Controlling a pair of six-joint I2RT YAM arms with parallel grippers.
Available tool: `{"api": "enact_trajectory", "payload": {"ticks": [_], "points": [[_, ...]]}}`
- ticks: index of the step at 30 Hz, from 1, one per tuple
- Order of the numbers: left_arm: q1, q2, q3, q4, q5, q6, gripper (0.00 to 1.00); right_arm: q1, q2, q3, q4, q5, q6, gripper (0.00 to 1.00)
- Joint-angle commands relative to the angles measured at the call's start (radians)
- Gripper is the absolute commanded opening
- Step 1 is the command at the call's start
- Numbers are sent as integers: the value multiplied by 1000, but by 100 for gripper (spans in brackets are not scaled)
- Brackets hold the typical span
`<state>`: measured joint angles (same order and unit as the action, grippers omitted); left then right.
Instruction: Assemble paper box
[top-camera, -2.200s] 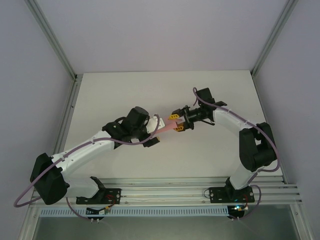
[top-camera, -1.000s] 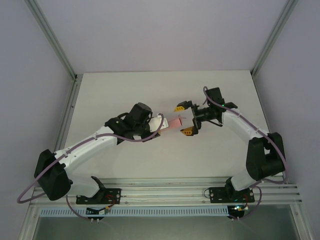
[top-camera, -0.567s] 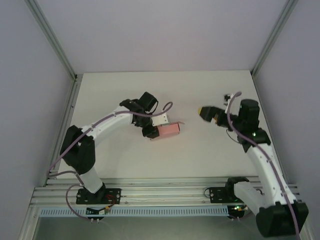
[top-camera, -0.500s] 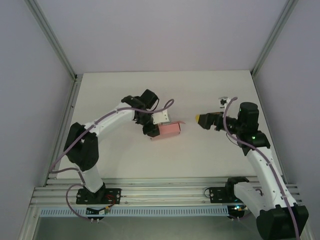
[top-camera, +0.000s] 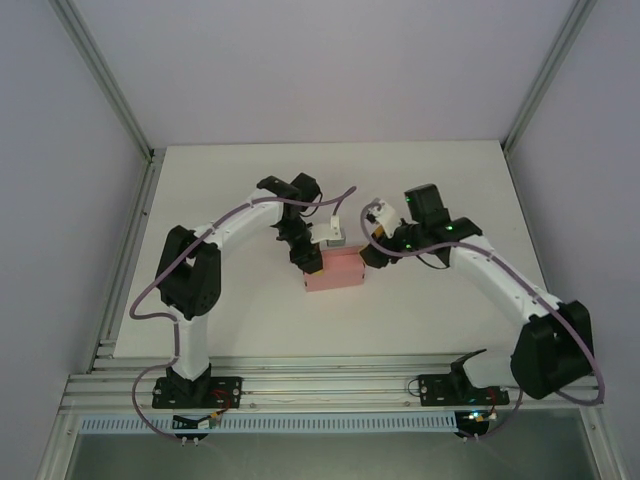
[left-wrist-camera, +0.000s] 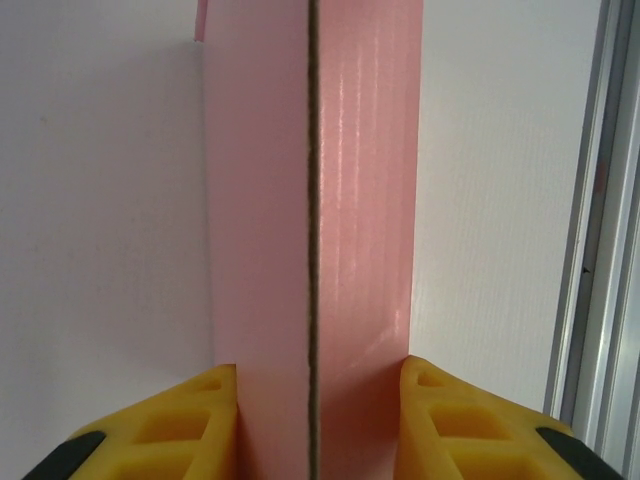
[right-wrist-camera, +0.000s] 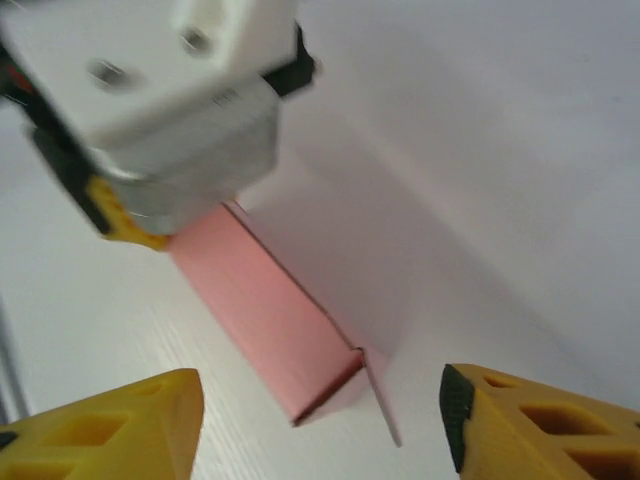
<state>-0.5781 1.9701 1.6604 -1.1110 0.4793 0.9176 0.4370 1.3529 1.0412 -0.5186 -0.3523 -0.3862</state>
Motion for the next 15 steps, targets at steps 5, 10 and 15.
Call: {"api": "enact_trajectory", "payload": {"ticks": [5, 10, 15], "points": [[6, 6, 20, -52, 38, 43, 31, 17, 101, 55, -73, 135, -141, 57], [6, 10, 15, -29, 30, 20, 31, 22, 116, 61, -60, 94, -107, 37], [5, 12, 22, -18, 25, 3, 30, 35, 75, 42, -67, 43, -98, 25]]}}
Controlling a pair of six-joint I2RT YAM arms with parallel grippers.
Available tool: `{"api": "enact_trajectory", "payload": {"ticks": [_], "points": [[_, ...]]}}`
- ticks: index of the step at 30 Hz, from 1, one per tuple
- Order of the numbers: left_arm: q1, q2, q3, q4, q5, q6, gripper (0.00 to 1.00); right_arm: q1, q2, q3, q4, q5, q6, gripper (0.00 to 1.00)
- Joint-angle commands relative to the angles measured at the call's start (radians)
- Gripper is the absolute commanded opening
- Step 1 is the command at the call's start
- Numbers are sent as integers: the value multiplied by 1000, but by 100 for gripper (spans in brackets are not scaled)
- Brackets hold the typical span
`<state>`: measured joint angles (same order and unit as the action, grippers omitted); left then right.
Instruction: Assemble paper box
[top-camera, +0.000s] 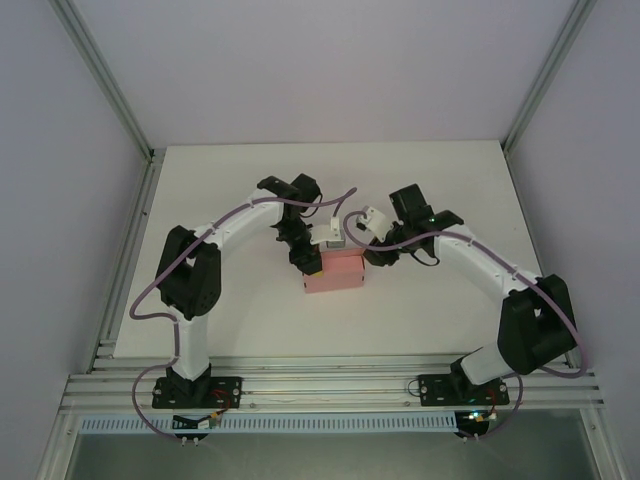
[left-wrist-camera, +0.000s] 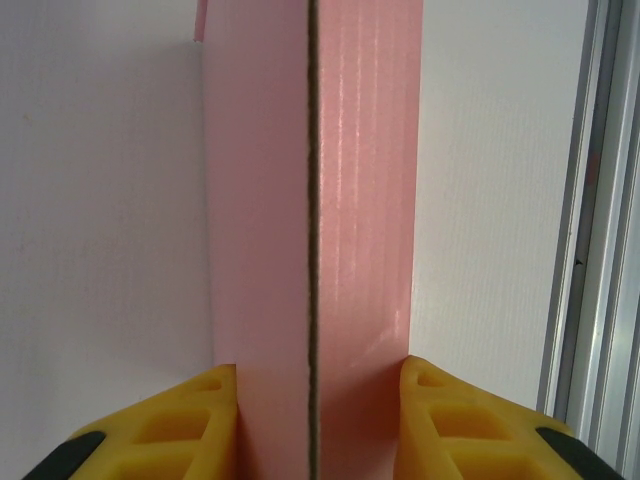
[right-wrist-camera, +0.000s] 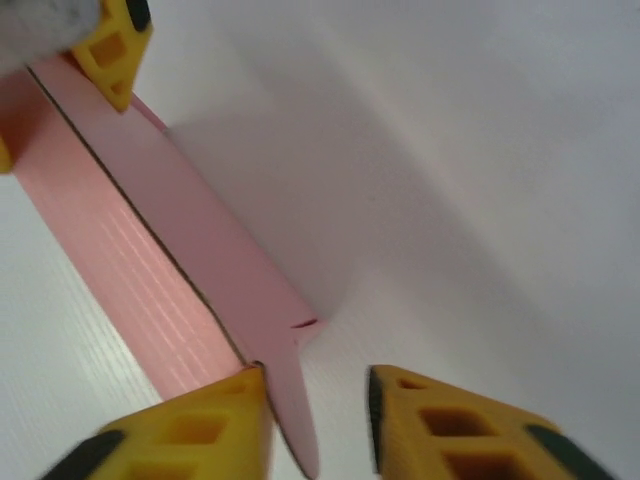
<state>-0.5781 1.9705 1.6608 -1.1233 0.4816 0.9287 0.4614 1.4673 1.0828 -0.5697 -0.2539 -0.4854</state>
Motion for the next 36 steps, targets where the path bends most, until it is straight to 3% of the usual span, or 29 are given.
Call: {"api": "enact_trajectory", "payload": {"ticks": [1, 5, 8, 18, 23, 29, 36], "points": [[6, 10, 21, -6, 25, -9, 30, 15, -41, -1, -22, -54, 5, 20], [6, 7, 23, -1, 26, -12, 30, 33, -47, 1, -41, -24, 17, 10], [6, 6, 25, 2, 23, -18, 29, 36, -45, -1, -41, -8, 27, 15], [7, 10, 33, -5, 15, -19, 28, 37, -11, 19, -65, 30, 47, 14], [6, 11, 36, -9, 21, -13, 28, 39, -6, -1, -40, 47, 39, 22], [7, 13, 36, -11, 24, -7, 28, 40, 10, 3, -27, 2, 35, 17], [6, 11, 31, 30, 26, -36, 28, 40, 2, 12, -20, -4, 115, 0]]}}
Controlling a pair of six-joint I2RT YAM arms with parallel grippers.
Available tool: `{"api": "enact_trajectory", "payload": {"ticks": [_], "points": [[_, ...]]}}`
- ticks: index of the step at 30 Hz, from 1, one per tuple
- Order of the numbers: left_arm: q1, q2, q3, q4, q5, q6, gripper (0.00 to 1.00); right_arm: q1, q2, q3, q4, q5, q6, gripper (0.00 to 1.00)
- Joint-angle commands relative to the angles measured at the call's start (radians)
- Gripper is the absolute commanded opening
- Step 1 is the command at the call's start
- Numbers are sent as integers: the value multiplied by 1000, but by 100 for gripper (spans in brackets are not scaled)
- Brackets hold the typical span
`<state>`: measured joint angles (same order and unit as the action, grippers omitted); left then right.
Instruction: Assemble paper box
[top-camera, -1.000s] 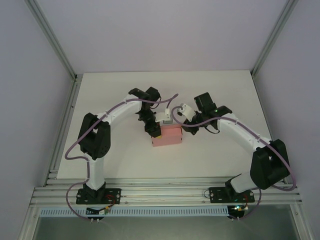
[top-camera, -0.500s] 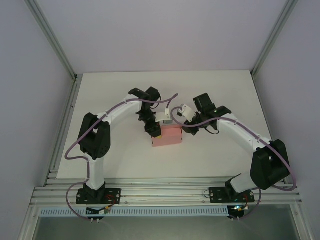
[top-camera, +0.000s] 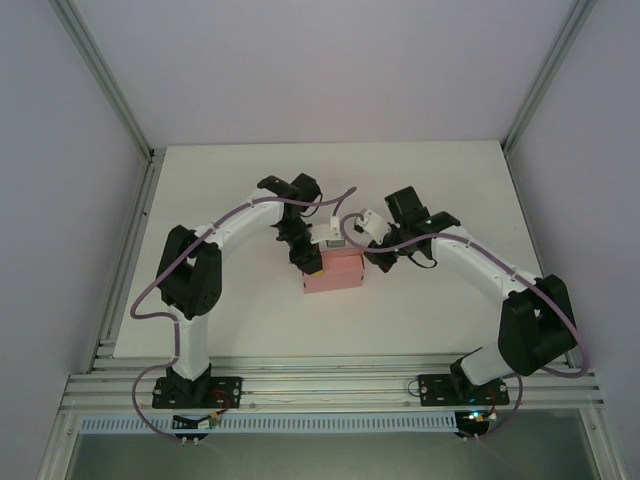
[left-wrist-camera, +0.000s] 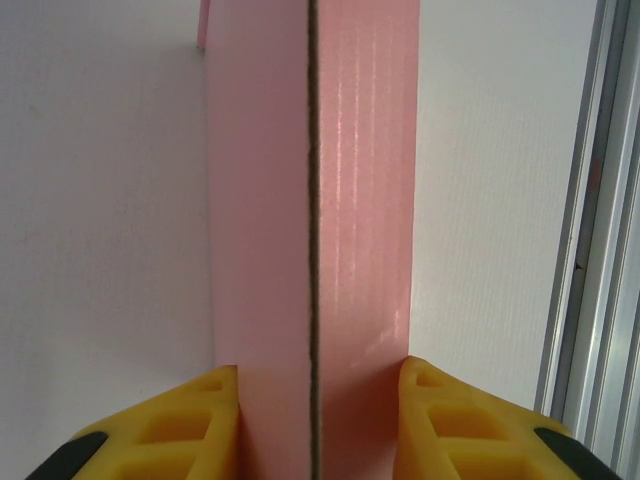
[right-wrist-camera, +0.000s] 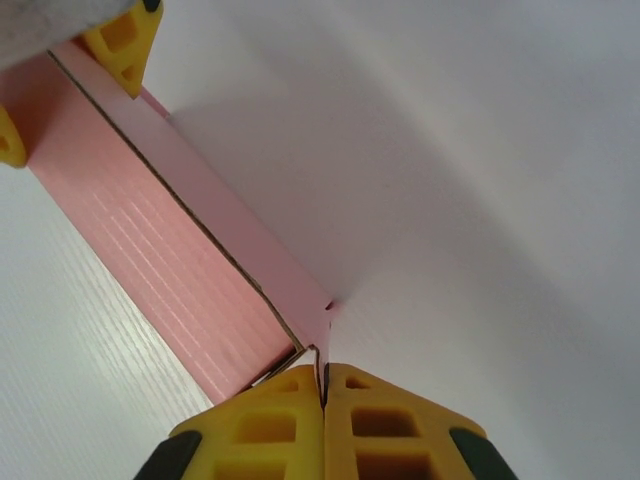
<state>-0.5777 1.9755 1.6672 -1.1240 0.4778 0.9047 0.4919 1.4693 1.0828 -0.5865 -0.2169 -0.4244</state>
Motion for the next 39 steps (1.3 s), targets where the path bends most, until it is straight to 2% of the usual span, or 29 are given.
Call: {"api": "enact_trajectory", "payload": {"ticks": [1, 4, 9, 16, 20, 29, 32, 35, 39], "points": [[6, 5, 25, 41, 27, -22, 28, 8, -8, 17, -7, -52, 88, 0], [6, 6, 25, 70, 20, -56, 28, 17, -28, 28, -4, -64, 250, 0], [5, 10, 27, 88, 23, -84, 28, 66, -36, 30, 20, -17, 533, 0], [6, 8, 27, 95, 18, -98, 28, 155, -58, 8, 44, 115, 610, 0], [5, 13, 25, 106, 19, -105, 28, 171, -37, -12, 55, 126, 666, 0], [5, 13, 33, 113, 21, -119, 28, 178, -74, -93, 138, 64, 820, 0], [6, 10, 36, 113, 20, -119, 29, 189, -87, -139, 173, 47, 770, 0], [5, 4, 34, 118, 9, -125, 29, 193, -97, -176, 179, 112, 737, 0], [5, -6, 33, 135, 11, -153, 32, 207, -106, -221, 221, 134, 713, 0]]}}
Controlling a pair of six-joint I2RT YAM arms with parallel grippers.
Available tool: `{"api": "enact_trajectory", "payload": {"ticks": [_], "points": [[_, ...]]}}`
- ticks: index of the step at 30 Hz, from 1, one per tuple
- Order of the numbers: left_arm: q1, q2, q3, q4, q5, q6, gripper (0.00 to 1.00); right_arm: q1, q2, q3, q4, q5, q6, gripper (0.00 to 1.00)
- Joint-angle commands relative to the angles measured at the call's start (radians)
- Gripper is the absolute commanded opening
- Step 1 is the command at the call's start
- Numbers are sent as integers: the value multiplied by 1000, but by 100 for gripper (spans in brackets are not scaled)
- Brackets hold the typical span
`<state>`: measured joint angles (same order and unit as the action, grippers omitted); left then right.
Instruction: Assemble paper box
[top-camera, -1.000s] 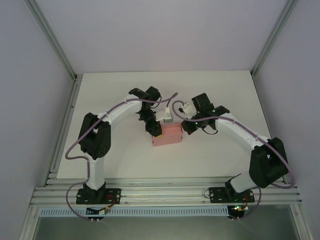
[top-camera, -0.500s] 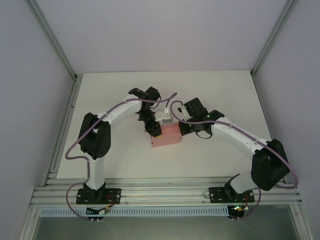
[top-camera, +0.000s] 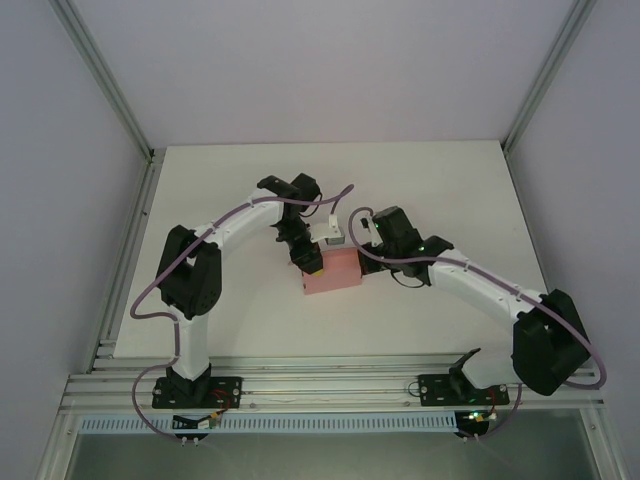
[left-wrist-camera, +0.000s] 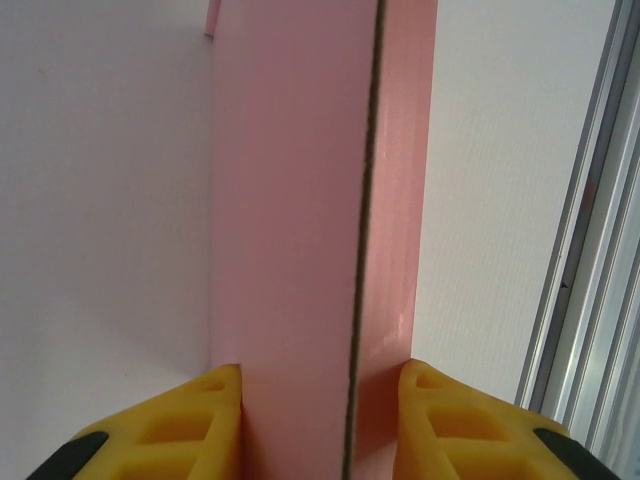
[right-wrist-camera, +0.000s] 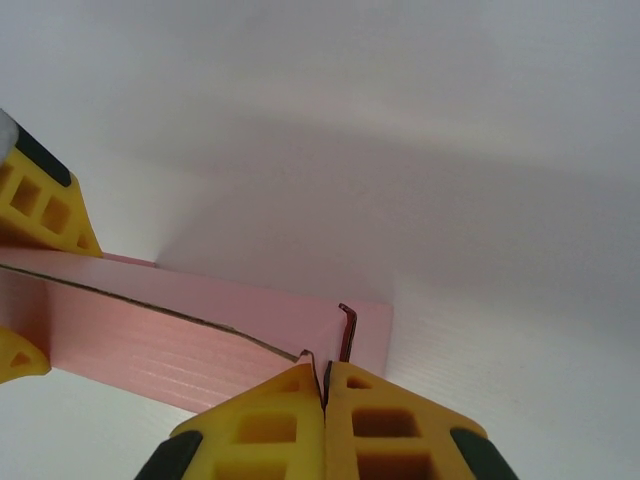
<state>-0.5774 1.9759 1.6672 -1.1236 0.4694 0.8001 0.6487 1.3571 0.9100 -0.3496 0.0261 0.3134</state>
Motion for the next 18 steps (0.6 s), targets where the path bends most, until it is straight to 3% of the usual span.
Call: {"api": "enact_trajectory", "payload": {"ticks": [1, 5, 13, 18], "points": [[5, -10, 32, 143, 20, -56, 34, 51, 9, -54, -8, -104, -24, 0], [4, -35, 42, 180, 9, -112, 43, 62, 20, -44, -26, -37, -8, 0], [3, -138, 44, 245, -2, -227, 81, 98, -10, -27, -56, 59, -12, 0], [1, -251, -14, 284, -166, -315, 88, 115, -25, -23, -49, 91, -7, 0]]}}
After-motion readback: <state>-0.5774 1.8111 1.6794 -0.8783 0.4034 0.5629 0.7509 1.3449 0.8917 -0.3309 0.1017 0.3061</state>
